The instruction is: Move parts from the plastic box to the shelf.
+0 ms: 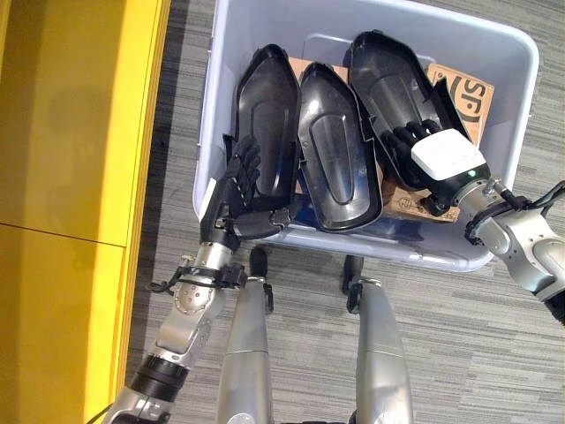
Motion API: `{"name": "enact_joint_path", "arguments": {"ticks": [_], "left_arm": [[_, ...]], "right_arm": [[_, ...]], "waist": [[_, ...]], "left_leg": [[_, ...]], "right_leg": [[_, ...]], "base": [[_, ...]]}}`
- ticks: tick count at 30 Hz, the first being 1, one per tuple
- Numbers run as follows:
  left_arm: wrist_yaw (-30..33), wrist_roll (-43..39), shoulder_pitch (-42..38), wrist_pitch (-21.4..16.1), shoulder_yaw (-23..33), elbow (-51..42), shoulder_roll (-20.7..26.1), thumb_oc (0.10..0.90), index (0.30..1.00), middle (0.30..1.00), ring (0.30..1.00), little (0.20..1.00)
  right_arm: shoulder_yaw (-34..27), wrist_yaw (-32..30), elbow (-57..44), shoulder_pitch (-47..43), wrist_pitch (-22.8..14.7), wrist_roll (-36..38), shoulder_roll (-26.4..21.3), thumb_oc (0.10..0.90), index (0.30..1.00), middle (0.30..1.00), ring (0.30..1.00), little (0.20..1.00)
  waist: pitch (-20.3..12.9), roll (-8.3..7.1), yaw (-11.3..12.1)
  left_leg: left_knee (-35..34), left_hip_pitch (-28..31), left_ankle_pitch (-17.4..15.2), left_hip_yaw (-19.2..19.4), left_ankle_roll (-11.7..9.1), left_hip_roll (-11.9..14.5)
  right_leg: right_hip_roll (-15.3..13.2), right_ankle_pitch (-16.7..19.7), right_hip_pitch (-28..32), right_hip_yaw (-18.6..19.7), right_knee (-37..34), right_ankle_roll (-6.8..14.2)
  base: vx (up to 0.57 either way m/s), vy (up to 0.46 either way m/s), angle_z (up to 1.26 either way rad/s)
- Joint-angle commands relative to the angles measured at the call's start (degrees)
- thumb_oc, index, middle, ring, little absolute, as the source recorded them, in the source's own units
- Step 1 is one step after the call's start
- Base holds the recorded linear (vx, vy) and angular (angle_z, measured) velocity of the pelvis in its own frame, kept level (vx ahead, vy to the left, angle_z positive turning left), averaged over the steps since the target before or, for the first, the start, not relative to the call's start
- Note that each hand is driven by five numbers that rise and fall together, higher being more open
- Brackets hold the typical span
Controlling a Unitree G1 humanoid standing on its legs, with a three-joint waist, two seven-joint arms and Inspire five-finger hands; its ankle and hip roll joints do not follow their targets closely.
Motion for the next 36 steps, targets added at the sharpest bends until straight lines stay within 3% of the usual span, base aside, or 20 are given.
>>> {"name": "enact_joint_path", "arguments": {"ticks": [1,3,4,5,6,25,36], "left_arm": [[1.5,-0.4,4.8,1.5,-1.6,3.1,0.4,0.900,1.000,1.000,1.000,1.000],[1.6,-0.4,4.7,1.4,-1.6,3.1,0.5,0.900,1.000,1.000,1.000,1.000],[1.7,-0.5,4.6,1.3,-1.7,3.1,0.6,0.900,1.000,1.000,1.000,1.000],[1.8,-0.4,4.5,1.2,-1.9,3.2,0.6,0.900,1.000,1.000,1.000,1.000],[1.8,-0.4,4.5,1.3,-1.9,3.2,0.6,0.900,1.000,1.000,1.000,1.000],[0.6,-0.4,5.2,1.2,-2.0,4.4,0.7,0.900,1.000,1.000,1.000,1.000],[-0.7,0.0,6.1,1.7,-1.8,5.5,1.6,0.900,1.000,1.000,1.000,1.000]], "right_arm": [[4.7,-2.7,11.1,-3.7,3.2,-3.9,2.6,0.900,1.000,1.000,1.000,1.000],[5.1,-2.5,11.6,-3.8,3.3,-4.2,2.5,0.900,1.000,1.000,1.000,1.000],[5.4,-2.4,11.9,-3.9,3.4,-4.2,2.2,0.651,0.651,0.651,0.651,0.651],[5.6,-2.4,12.4,-3.9,3.5,-4.2,2.4,0.441,0.358,0.358,0.358,0.358],[5.7,-2.4,12.4,-4.0,3.5,-4.2,2.2,0.400,0.300,0.300,0.300,0.300],[2.3,-1.8,7.0,1.6,1.4,-2.6,-0.6,0.400,0.300,0.300,0.300,0.300],[-0.4,-1.3,1.9,3.5,0.1,-0.9,-2.9,0.400,0.300,0.300,0.300,0.300]], "waist": [[-1.6,1.28,2.1],[-1.7,1.33,2.0],[-1.8,1.28,1.9],[-1.9,1.33,1.9],[-1.9,1.30,1.8],[-4.3,0.18,1.5],[-6.0,-1.21,1.4]], "left_leg": [[1.7,-3.2,-2.1,-1.6,0.3,0.9],[1.6,-3.3,-2.1,-1.6,0.2,0.8],[1.4,-3.3,-2.0,-1.6,0.1,0.8],[1.1,-3.2,-1.9,-1.6,0.1,0.8],[1.0,-3.2,-1.8,-1.6,0.1,0.8],[-4.4,1.8,0.9,-1.3,-0.4,1.5],[-9.3,10.8,1.5,-1.2,-1.0,2.3]], "right_leg": [[-1.7,-4.5,0.3,1.9,3.8,0.0],[-1.7,-4.6,0.2,2.0,3.9,0.0],[-1.7,-4.6,0.1,2.0,3.7,0.0],[-1.7,-4.6,0.1,2.0,3.7,0.0],[-1.7,-4.6,0.1,2.0,3.7,0.0],[-1.4,-2.7,5.0,0.3,-0.9,0.2],[-0.6,-2.2,14.4,-0.8,-6.0,0.7]], "base": [[0.00,0.000,0.00],[0.00,-0.003,-0.02],[0.00,0.000,0.00],[0.00,0.000,0.00],[0.00,-0.002,0.03],[0.00,-0.001,0.01],[0.05,-0.018,0.00]]}}
